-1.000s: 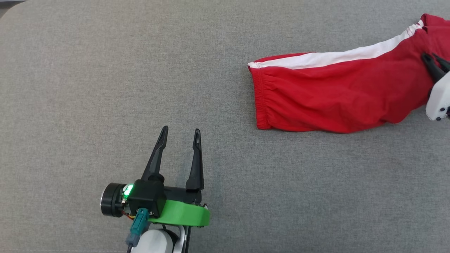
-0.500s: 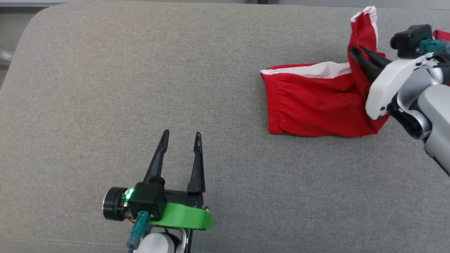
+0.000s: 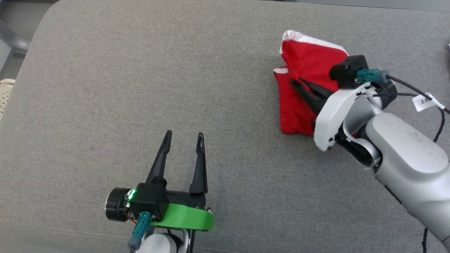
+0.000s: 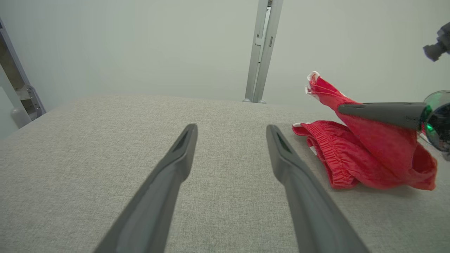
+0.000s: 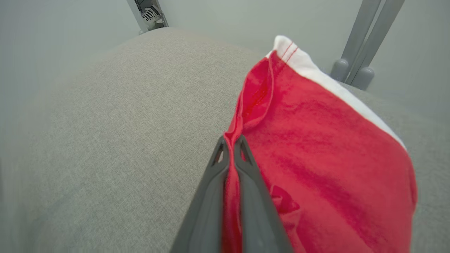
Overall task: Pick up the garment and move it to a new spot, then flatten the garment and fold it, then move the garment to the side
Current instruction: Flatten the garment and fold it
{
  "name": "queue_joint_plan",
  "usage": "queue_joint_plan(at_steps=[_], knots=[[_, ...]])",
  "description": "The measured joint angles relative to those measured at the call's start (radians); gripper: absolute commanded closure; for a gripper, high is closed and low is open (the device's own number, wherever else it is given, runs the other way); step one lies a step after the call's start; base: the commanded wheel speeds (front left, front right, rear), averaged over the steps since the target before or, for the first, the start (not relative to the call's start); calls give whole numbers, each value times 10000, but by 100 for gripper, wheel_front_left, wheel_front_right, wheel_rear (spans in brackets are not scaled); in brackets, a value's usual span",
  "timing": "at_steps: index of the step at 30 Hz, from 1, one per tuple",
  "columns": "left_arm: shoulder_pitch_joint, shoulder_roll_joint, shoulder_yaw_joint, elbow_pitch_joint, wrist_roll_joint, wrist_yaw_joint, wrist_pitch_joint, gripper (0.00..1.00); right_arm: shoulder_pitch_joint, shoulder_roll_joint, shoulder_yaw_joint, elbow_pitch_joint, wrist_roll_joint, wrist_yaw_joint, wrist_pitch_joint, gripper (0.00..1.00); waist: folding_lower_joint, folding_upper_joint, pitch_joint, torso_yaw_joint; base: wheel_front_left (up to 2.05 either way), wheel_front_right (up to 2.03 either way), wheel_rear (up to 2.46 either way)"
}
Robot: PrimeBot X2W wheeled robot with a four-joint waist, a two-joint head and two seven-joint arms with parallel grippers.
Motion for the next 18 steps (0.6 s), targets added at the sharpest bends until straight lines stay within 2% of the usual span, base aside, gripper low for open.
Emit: queue_joint_plan(at_steps=[4, 5, 6, 7, 11, 18], knots=[[-28, 0, -6, -6, -12, 25, 0, 0, 368, 453, -224, -236, -257, 0, 268, 100, 0, 0, 91, 22, 0, 0, 0], [-30, 0, -25, -12, -19, 27, 0, 0, 447, 560, -311, -267, -318, 0, 265, 74, 0, 0, 110, 17, 0, 0, 0], [-33, 0, -42, -19, -25, 29, 0, 0, 521, 688, -431, -297, -332, 0, 245, 4, 0, 0, 122, 7, 0, 0, 0], [-37, 0, -61, -21, -33, 33, 0, 0, 577, 786, -502, -353, -330, -4, 196, 0, 0, 0, 129, -1, 0, 0, 0], [-55, -2, -44, 4, -33, 42, 0, 0, 768, 1122, -974, -769, -188, -2, -291, 0, 0, 0, 107, -73, 0, 0, 0], [-34, -2, 119, 31, 2, 42, 0, 0, 1251, 570, -2615, -1066, -938, -2, -1659, 0, 0, 0, -91, -411, 0, 0, 0]])
